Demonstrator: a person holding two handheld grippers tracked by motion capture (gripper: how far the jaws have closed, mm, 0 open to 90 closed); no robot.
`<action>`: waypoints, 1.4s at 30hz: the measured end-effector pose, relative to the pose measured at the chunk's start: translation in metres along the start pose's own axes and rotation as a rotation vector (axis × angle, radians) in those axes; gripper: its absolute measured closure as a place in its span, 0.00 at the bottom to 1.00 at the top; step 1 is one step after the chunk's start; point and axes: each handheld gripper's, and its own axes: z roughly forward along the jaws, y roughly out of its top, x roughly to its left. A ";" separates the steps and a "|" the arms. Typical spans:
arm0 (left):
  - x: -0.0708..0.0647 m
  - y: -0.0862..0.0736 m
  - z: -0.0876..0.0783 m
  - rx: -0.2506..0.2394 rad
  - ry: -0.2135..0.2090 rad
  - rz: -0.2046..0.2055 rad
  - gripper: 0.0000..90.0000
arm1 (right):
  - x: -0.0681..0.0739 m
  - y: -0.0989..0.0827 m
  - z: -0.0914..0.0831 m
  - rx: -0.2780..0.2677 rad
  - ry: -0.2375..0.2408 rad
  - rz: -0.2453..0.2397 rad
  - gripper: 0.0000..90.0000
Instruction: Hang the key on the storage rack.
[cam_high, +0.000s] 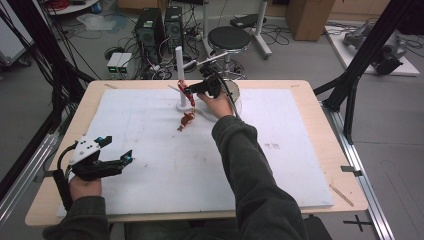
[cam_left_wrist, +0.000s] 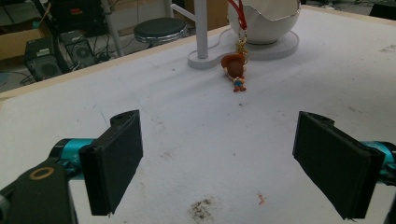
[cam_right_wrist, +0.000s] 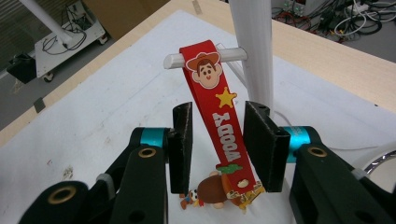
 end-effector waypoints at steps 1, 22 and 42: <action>0.000 0.000 0.000 0.001 0.001 0.002 0.18 | 0.000 0.000 0.000 0.000 0.001 0.002 0.69; 0.000 0.000 0.000 0.005 0.005 -0.001 0.18 | 0.000 -0.005 -0.020 -0.057 0.009 -0.025 0.62; -0.001 -0.001 -0.003 0.005 0.009 -0.001 0.18 | -0.002 -0.026 -0.058 -0.100 0.040 -0.050 0.46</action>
